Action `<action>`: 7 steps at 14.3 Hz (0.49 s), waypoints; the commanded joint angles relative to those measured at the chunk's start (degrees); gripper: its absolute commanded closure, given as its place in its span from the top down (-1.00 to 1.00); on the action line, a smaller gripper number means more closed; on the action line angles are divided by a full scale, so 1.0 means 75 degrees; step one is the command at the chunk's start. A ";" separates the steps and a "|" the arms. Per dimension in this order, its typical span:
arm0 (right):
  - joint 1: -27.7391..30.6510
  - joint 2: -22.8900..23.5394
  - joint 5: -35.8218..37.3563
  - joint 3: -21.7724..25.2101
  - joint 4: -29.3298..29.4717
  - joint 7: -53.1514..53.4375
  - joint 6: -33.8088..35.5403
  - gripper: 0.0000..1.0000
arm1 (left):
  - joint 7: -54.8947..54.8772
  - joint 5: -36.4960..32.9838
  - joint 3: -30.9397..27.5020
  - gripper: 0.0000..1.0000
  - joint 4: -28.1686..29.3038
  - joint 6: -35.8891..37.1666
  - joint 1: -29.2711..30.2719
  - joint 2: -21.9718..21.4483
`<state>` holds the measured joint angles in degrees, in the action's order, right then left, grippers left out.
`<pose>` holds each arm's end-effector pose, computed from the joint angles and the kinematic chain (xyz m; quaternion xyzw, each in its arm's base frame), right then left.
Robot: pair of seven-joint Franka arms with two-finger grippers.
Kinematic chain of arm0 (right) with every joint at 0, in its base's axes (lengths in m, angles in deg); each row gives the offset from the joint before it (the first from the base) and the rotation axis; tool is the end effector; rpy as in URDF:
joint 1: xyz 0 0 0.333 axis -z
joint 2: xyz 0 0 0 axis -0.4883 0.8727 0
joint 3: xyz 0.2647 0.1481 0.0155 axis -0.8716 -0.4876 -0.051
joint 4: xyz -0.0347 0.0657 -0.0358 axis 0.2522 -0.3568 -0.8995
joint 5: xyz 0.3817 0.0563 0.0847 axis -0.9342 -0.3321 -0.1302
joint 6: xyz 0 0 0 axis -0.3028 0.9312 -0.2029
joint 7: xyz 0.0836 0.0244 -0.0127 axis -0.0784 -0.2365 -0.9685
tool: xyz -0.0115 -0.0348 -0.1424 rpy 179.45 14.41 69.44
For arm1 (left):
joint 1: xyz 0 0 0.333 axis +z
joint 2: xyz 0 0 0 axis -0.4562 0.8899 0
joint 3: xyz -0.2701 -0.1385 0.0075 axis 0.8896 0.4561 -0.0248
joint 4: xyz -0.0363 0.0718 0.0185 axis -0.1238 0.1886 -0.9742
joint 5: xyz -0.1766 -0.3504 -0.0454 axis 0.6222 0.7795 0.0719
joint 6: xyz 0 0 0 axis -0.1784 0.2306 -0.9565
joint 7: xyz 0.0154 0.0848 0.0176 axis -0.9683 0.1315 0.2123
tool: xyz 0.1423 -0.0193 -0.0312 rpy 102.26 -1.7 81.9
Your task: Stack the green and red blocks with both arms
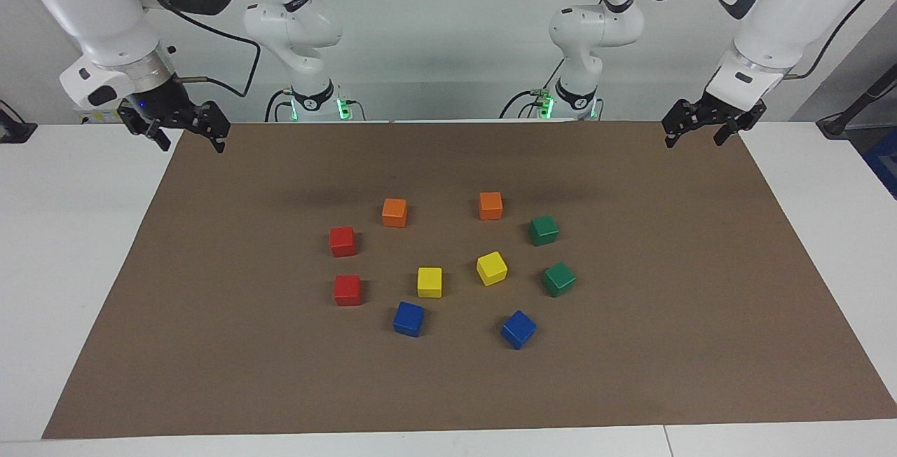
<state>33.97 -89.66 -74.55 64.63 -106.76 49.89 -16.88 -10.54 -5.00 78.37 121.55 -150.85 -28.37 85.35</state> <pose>0.5374 -0.0544 0.5475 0.9992 -0.0223 -0.0256 0.0189 0.5340 -0.0218 0.5477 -0.9991 0.0267 0.0313 0.0093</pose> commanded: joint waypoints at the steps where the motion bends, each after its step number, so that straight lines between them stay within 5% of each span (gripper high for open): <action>1: 0.0059 -0.0149 0.0023 -0.0028 -0.0168 -0.0056 -0.0170 1.00 | -0.0088 -0.0088 0.0009 1.00 -0.0024 -0.0043 -0.0013 0.0020; 7: 0.0012 -0.0207 0.0022 -0.0004 -0.0192 -0.0173 -0.0123 1.00 | 0.0005 -0.0006 0.0021 1.00 0.0069 -0.0078 0.0069 -0.0026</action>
<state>34.03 -89.73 -74.55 64.66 -106.76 49.89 -16.88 -10.54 -5.00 78.35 121.56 -150.86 -28.33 85.37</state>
